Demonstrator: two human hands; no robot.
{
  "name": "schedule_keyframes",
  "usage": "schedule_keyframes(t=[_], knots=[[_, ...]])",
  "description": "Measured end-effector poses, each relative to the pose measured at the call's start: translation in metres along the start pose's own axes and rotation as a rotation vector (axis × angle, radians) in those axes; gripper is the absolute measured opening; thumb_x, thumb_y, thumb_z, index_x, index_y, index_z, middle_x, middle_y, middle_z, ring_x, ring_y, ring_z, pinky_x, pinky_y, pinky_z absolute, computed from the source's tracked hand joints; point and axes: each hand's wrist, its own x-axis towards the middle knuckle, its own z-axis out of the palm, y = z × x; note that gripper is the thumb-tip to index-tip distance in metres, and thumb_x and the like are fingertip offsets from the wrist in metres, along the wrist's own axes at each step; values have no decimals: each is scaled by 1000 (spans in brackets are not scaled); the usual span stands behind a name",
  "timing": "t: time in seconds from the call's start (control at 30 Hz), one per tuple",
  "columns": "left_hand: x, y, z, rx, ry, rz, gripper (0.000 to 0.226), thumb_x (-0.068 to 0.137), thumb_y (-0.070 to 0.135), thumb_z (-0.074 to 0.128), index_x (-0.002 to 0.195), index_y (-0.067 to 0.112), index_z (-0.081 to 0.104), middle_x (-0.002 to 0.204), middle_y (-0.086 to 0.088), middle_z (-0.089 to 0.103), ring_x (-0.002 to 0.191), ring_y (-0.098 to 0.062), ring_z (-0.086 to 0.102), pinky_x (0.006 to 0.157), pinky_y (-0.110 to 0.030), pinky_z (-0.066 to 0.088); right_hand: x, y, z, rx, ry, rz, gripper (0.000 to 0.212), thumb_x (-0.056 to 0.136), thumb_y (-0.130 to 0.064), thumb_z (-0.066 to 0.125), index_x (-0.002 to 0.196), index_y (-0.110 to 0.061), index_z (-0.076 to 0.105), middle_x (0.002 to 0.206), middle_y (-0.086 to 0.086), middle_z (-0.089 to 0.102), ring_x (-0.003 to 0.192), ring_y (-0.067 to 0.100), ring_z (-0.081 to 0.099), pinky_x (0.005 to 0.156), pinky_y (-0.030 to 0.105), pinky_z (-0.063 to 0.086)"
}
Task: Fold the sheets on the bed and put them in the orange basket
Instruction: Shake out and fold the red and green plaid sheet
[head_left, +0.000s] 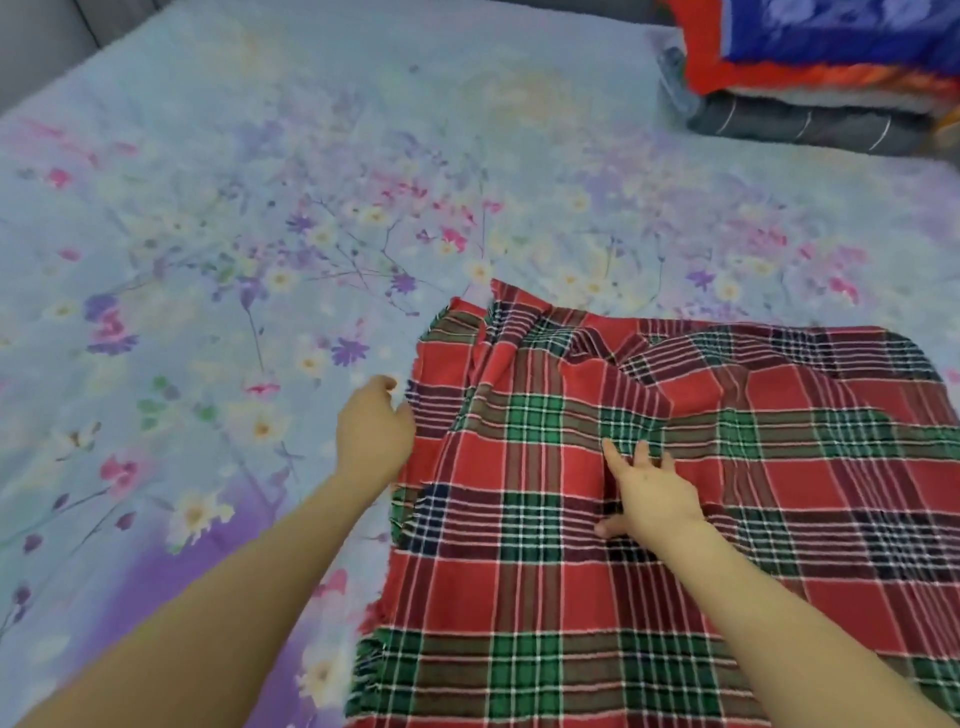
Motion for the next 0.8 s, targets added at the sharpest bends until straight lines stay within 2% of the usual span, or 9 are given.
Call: schedule_keyframes(t=[0.13,0.27,0.4,0.47,0.53,0.6,0.7,0.73,0.8], knots=[[77,28,19,180,40,165,37,95,18,47,131,11,51,126,-19,56,114,-36,53,94,-39,40,23,-3,-2,-61,-89,-28,113,72,-47,76,151,-26,-2,156,21,3,141,46,10,107,57,32],[132,47,48,376,-53,363,39,98,20,44,135,13,49,136,-20,49,119,-39,48,98,-41,36,33,-3,1,-71,-129,-36,116,70,-47,78,152,-24,-1,155,25,5,140,48,13,107,56,33],[150,59,68,561,-176,378,36,94,23,54,129,13,53,129,-22,47,114,-41,46,94,-43,39,32,1,6,-91,-124,-44,113,73,-48,75,151,-25,-3,156,23,3,141,47,11,106,55,35],[149,63,65,572,-147,360,30,92,25,57,116,7,61,120,-24,53,108,-41,50,89,-42,41,31,2,8,-80,-108,-38,113,74,-48,74,151,-24,-4,156,22,2,141,47,9,106,55,36],[142,68,52,351,-53,355,22,91,23,59,102,6,65,109,-21,58,100,-38,53,83,-40,41,29,3,9,-81,-92,-20,112,74,-48,74,151,-25,-5,157,21,1,142,46,8,106,55,35],[127,73,27,-39,2,257,9,90,20,59,83,13,58,88,-8,58,86,-29,52,74,-37,41,23,-1,3,-45,-93,7,112,74,-46,75,151,-25,-4,157,20,1,142,45,7,107,55,34],[96,70,-12,-409,-52,164,23,89,18,61,71,21,47,70,-6,48,70,-20,43,58,-29,34,3,-11,-8,-24,-73,68,95,79,-32,73,151,-22,11,154,20,16,140,43,18,107,53,33],[82,67,-24,-452,-85,184,24,89,18,62,70,22,47,70,-12,47,68,-19,42,58,-29,32,-6,-14,-13,22,26,71,77,83,-26,68,147,-21,25,148,19,33,136,38,31,105,48,38],[59,72,-49,-510,-155,247,26,88,16,63,70,25,47,73,-17,48,65,-19,43,60,-31,33,-23,-25,-30,223,472,20,43,88,-20,60,131,-21,53,117,8,64,110,29,59,86,38,49]])
